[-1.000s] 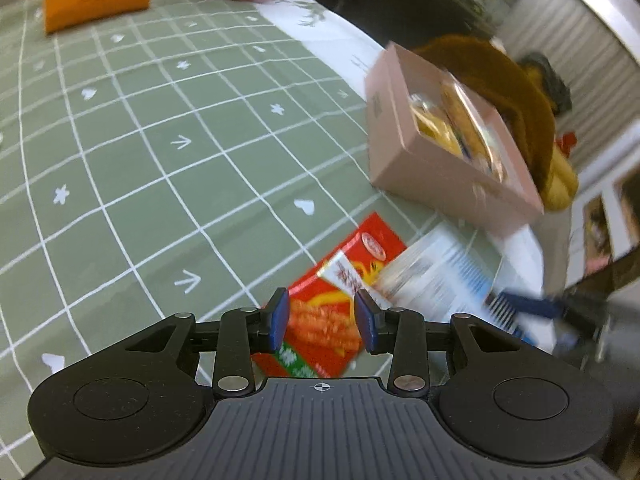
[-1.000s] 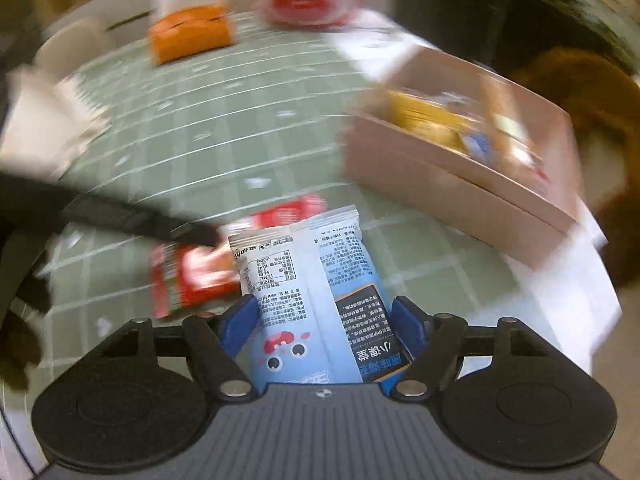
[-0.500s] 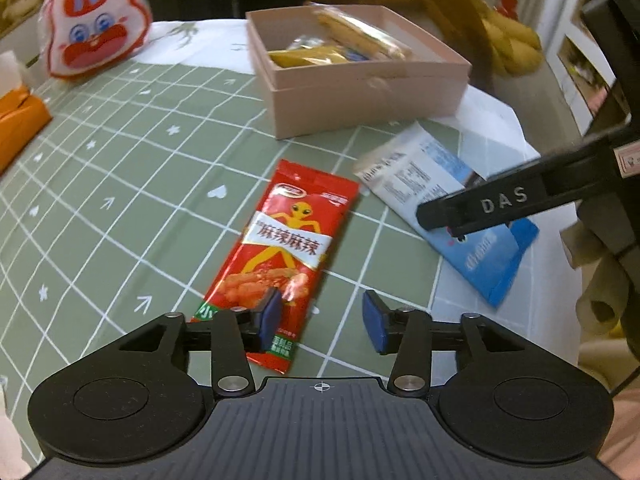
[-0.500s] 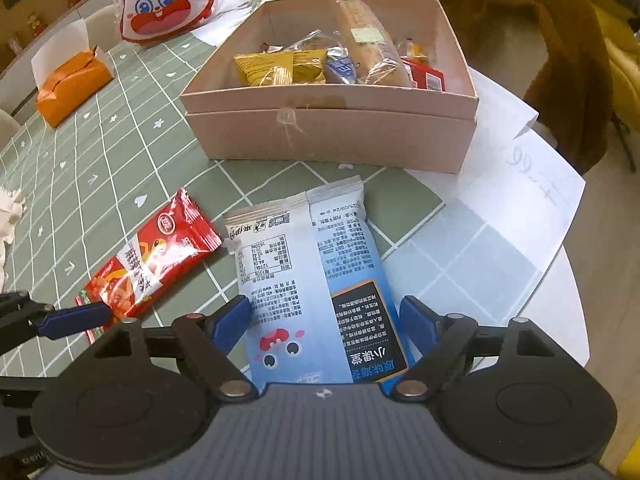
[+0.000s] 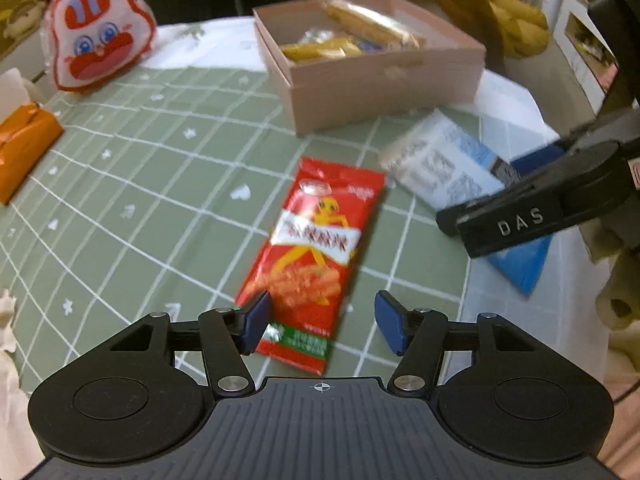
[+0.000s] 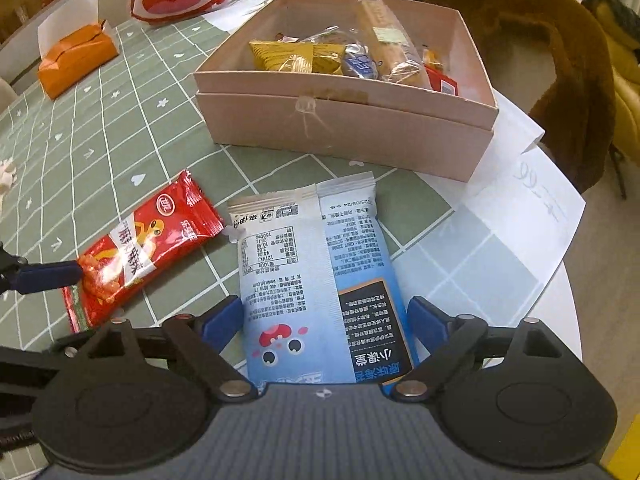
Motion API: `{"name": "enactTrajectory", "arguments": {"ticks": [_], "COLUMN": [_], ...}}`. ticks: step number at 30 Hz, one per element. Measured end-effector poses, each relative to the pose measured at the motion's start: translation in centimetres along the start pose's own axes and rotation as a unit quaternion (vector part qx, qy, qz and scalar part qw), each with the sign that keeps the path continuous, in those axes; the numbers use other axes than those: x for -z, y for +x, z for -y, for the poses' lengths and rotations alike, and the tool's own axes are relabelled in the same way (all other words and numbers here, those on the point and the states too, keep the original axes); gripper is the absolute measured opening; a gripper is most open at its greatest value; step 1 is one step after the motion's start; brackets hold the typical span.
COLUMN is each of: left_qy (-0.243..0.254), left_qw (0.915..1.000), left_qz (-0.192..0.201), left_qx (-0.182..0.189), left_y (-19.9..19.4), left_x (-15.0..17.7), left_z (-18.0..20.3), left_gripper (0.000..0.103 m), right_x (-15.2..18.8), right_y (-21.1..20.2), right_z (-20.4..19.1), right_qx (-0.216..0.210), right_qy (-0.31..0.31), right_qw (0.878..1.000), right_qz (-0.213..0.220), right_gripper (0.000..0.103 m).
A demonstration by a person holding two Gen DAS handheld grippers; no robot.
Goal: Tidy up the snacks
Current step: 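Grasp the blue-and-white bag with the right tool while the left tool grasps the red spicy-strip packet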
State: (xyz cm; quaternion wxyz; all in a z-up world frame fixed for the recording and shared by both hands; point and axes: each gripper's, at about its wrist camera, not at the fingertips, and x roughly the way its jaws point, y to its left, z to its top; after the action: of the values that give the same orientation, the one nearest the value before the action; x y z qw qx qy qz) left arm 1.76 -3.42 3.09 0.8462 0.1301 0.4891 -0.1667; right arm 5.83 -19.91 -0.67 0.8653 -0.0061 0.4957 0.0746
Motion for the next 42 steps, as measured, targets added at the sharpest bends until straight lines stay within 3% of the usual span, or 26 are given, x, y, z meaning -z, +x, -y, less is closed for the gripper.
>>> {"name": "enactTrajectory", "arguments": {"ticks": [5, 7, 20, 28, 31, 34, 36, 42], "left_qy": [0.02, 0.022, -0.025, -0.028, -0.04, -0.048, -0.048, -0.057], "left_qw": [0.9996, 0.9995, 0.9996, 0.9994, 0.9988, 0.9987, 0.9988, 0.9971], "left_qz": [-0.005, -0.003, -0.007, -0.014, -0.003, 0.018, 0.008, -0.006], "left_qx": [0.02, 0.025, -0.013, 0.015, 0.029, 0.0, -0.007, 0.05], "left_y": [0.3, 0.4, 1.0, 1.1, 0.7, 0.1, 0.4, 1.0], "left_x": [0.3, 0.4, -0.2, 0.0, -0.1, -0.4, -0.7, -0.7], "left_z": [0.5, 0.6, -1.8, -2.1, -2.5, -3.4, -4.0, -5.2], "left_gripper": [0.081, 0.083, 0.085, 0.089, 0.085, 0.08, 0.08, 0.082], "right_x": [0.0, -0.1, 0.1, 0.2, 0.2, 0.2, 0.3, 0.4], "right_y": [0.1, 0.2, 0.3, 0.3, 0.3, 0.3, 0.3, 0.2], "right_z": [-0.1, -0.1, 0.0, 0.1, 0.2, 0.1, 0.1, 0.1], "right_qx": [0.003, 0.004, 0.007, 0.005, 0.005, 0.006, 0.007, 0.005], "right_qy": [0.002, 0.002, 0.003, 0.004, 0.003, 0.004, 0.004, 0.001], "right_qw": [1.0, 1.0, 1.0, 1.0, 1.0, 1.0, 1.0, 1.0], "right_qz": [0.001, 0.0, 0.007, 0.008, 0.007, 0.008, 0.009, 0.01], "right_gripper": [0.095, 0.096, 0.1, 0.101, 0.103, 0.103, 0.103, 0.103]}}
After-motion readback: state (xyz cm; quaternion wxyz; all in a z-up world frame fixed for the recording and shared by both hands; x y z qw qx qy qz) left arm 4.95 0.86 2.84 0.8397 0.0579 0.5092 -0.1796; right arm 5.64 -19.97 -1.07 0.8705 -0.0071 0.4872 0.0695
